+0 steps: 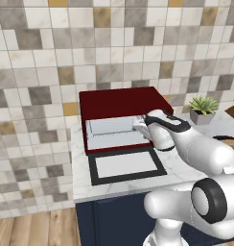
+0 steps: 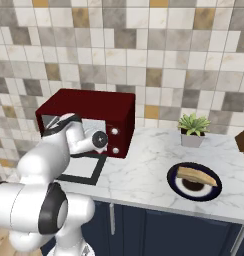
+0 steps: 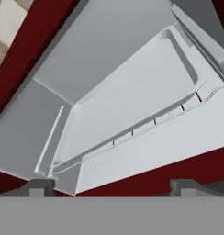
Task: Pull the toaster oven rack outwards. Pick up the baguette from the plate and place it on the toaster oven rack. Close the toaster oven door fully and set the temperature to the lowest setting.
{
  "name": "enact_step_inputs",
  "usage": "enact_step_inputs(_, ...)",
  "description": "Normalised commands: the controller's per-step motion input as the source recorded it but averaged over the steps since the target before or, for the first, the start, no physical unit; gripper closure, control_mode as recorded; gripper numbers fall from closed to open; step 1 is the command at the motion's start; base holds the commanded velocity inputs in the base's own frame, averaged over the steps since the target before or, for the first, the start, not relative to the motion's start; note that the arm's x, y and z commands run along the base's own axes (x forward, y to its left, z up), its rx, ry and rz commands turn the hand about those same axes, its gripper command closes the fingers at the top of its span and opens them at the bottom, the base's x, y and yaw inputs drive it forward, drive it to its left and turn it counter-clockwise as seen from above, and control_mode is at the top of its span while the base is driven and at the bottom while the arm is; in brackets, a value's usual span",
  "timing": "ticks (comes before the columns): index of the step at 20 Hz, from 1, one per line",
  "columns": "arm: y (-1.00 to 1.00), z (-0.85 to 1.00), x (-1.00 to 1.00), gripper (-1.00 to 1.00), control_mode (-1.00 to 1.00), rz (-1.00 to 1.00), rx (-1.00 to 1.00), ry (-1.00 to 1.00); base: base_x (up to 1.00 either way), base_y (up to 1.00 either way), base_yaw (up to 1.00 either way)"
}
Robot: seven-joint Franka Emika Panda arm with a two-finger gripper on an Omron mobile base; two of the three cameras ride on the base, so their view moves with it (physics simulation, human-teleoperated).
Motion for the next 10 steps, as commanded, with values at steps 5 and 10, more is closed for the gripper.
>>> enact_step_inputs(5, 0.00, -0.02, 0.20, -1.00, -1.00, 0.00, 0.02, 0.01, 0.00, 0.00, 0.00)
enact_step_inputs(10, 0.00, 0.00, 0.33, -1.00, -1.00, 0.00, 0.04, 0.00, 0.00, 0.00, 0.00)
